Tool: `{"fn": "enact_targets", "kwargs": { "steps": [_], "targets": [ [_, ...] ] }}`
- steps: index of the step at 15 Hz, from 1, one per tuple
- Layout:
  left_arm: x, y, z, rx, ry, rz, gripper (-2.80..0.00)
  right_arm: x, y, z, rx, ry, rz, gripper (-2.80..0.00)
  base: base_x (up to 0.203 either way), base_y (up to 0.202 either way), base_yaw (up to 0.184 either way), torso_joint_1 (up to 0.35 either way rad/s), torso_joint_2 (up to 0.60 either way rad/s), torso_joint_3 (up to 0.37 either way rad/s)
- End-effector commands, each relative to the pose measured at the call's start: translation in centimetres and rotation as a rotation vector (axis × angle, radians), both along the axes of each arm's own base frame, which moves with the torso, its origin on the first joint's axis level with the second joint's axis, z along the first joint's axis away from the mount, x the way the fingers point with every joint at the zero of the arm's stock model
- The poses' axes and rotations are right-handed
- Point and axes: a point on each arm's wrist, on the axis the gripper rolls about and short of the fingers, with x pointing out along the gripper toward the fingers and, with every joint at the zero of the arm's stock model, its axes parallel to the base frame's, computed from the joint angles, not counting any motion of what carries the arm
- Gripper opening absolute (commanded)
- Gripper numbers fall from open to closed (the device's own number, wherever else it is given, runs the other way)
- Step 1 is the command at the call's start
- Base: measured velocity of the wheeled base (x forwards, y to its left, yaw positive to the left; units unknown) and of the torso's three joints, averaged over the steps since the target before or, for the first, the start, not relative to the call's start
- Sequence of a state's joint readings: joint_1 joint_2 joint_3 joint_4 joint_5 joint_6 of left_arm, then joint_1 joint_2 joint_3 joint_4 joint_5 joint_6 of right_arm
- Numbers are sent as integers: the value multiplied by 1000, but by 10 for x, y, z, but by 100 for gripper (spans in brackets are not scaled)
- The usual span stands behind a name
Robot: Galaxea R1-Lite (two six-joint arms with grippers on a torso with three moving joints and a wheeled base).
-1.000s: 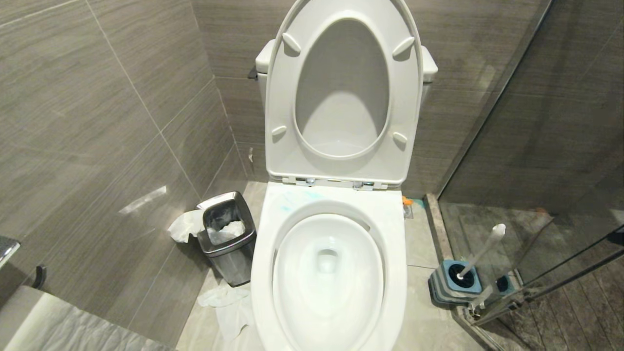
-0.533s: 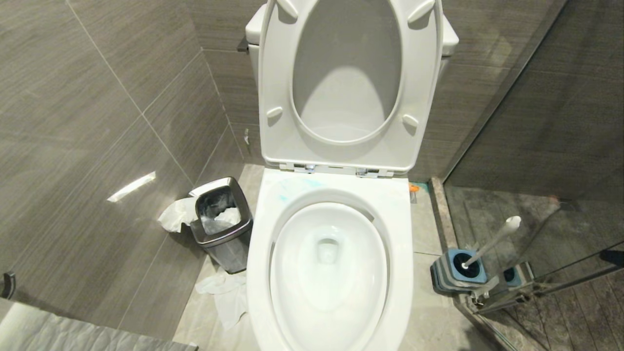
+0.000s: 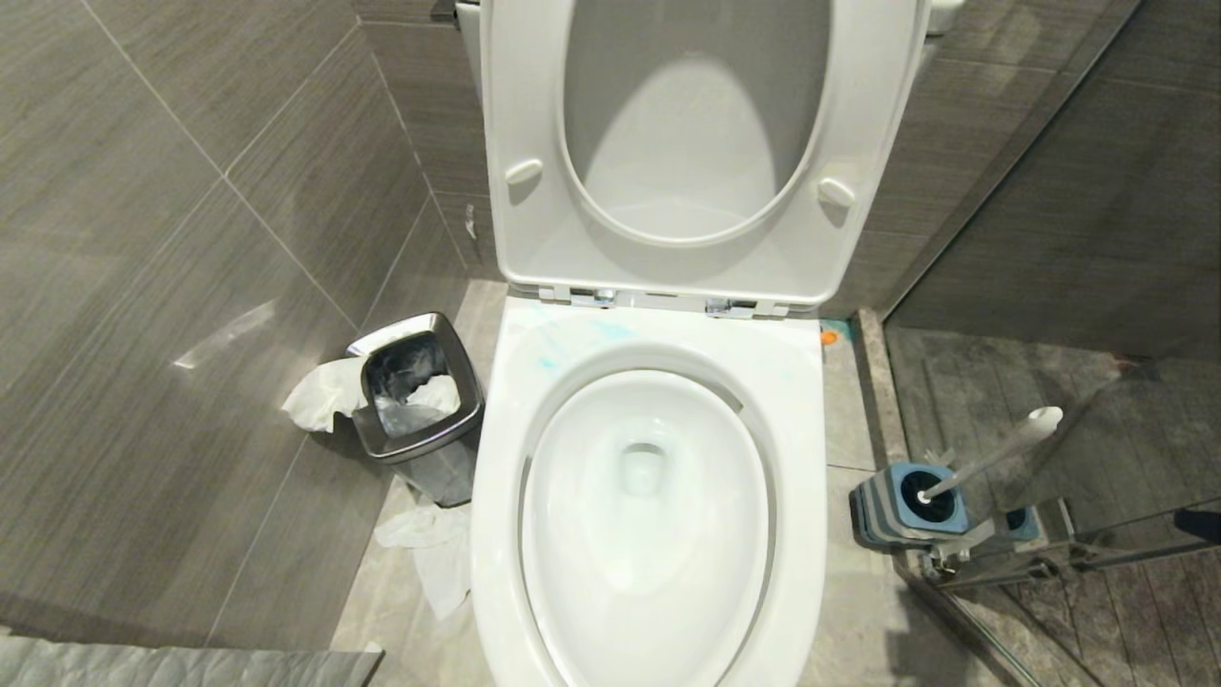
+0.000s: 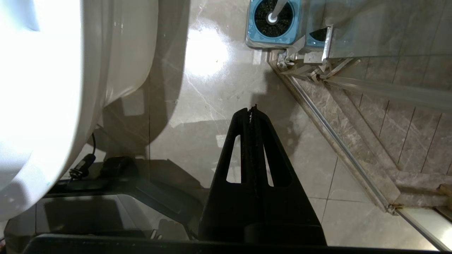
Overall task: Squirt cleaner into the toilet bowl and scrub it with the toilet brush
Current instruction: Pour in the cleaning agent
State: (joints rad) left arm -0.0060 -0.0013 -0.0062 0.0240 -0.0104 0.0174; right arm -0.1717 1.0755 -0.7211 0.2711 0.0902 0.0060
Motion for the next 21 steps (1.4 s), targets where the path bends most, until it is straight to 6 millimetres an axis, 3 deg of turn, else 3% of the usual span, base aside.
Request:
{"fn": "enact_targets", "kwargs": {
  "steps": [1, 13, 21],
  "targets": [
    [0, 0, 0, -1, 2, 0, -280, -3, 0, 0, 0, -3, 0, -280, 0, 0, 0, 1, 1, -194],
    [0, 0, 0, -1, -2, 0, -280, -17, 3, -19, 9, 38, 6, -280, 0, 0, 0, 4, 1, -197],
    [0, 0, 0, -2, -4, 0, -280, -23, 5, -43, 44, 117, 33, -280, 0, 0, 0, 3, 3, -199]
  ]
}}
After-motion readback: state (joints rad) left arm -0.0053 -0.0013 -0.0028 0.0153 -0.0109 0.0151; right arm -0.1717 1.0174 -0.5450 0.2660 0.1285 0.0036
